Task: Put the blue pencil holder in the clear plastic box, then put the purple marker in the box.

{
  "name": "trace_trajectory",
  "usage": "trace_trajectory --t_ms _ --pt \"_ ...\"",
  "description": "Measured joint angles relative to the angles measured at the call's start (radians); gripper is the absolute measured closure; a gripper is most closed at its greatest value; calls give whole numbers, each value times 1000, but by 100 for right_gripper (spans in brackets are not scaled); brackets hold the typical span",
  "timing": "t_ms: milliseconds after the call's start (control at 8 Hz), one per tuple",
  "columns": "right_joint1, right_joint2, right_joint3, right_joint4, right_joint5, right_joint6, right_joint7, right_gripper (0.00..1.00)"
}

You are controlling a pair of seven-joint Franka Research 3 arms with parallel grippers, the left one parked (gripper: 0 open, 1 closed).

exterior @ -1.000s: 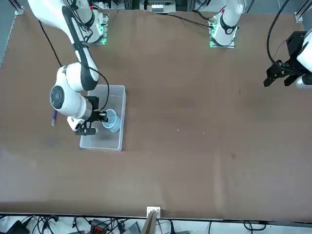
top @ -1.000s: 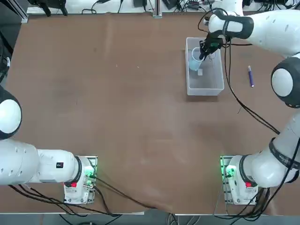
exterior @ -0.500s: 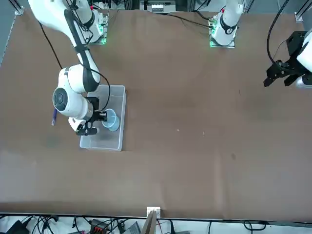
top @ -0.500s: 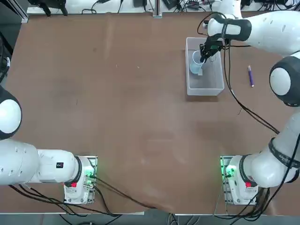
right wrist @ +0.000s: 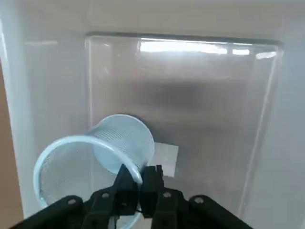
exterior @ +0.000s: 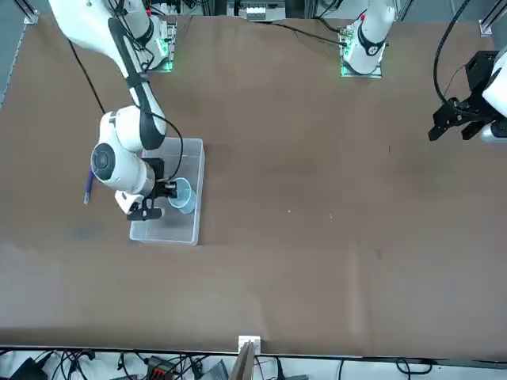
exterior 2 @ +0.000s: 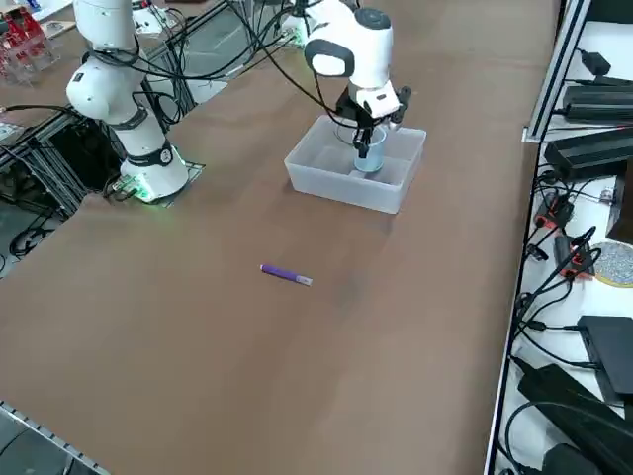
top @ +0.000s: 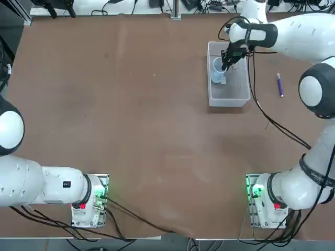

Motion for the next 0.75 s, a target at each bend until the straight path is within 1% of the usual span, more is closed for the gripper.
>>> trace_trajectory --t_ms 500,625,750 --pt "2 6 0 0 0 6 0 93" --pt "2 6 0 0 0 7 0 80" --pt "2 6 0 0 0 8 0 63"
